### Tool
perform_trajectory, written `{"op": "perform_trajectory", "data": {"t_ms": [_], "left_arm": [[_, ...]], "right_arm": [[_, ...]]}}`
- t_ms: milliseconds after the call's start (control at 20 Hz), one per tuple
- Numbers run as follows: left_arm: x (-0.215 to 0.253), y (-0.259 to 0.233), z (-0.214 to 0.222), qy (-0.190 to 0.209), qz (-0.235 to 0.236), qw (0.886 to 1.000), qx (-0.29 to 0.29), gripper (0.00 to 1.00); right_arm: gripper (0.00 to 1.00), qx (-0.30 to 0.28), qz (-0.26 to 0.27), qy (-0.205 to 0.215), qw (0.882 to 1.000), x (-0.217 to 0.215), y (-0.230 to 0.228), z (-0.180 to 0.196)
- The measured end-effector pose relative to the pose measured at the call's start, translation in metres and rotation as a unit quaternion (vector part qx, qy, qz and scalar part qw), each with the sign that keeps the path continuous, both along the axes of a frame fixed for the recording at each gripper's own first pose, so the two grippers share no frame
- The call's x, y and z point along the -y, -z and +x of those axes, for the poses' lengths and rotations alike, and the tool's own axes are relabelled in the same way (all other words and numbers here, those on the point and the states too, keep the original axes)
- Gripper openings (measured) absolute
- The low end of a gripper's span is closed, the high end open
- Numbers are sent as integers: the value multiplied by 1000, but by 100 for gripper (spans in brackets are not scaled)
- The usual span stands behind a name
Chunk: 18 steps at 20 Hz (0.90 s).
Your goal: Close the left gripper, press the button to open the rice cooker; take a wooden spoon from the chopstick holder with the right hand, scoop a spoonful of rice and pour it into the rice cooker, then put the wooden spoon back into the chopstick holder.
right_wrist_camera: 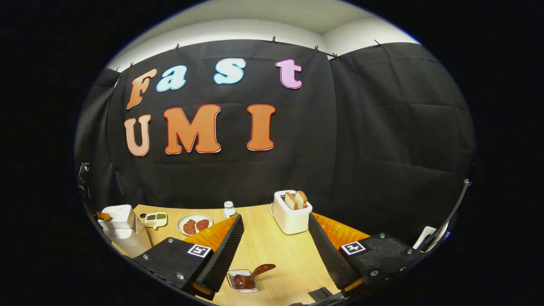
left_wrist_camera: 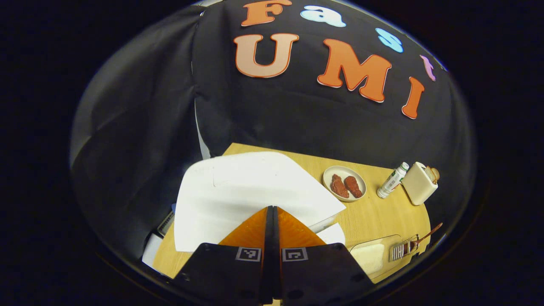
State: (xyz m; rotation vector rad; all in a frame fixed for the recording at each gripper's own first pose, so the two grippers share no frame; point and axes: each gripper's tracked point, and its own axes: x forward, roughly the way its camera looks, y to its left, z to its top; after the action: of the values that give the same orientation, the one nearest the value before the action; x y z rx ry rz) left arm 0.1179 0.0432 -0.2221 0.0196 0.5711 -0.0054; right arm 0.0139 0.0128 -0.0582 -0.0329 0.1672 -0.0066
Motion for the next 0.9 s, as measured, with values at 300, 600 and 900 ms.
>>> {"op": "perform_trajectory", "data": {"t_ms": [300,600,900], "left_arm": [[19,-127,-9,18,25,990,138,4],[40,-195,-37,32,46,972,230,5],[45,-221,-62,26,30,964,264,5]], "right_arm": [[95,11,2,-5,1000,-1,-7,-8],[95,9,7,-7,1000,3,-1,-15],[95,0,17,-9,1000,7,15,-17]]}}
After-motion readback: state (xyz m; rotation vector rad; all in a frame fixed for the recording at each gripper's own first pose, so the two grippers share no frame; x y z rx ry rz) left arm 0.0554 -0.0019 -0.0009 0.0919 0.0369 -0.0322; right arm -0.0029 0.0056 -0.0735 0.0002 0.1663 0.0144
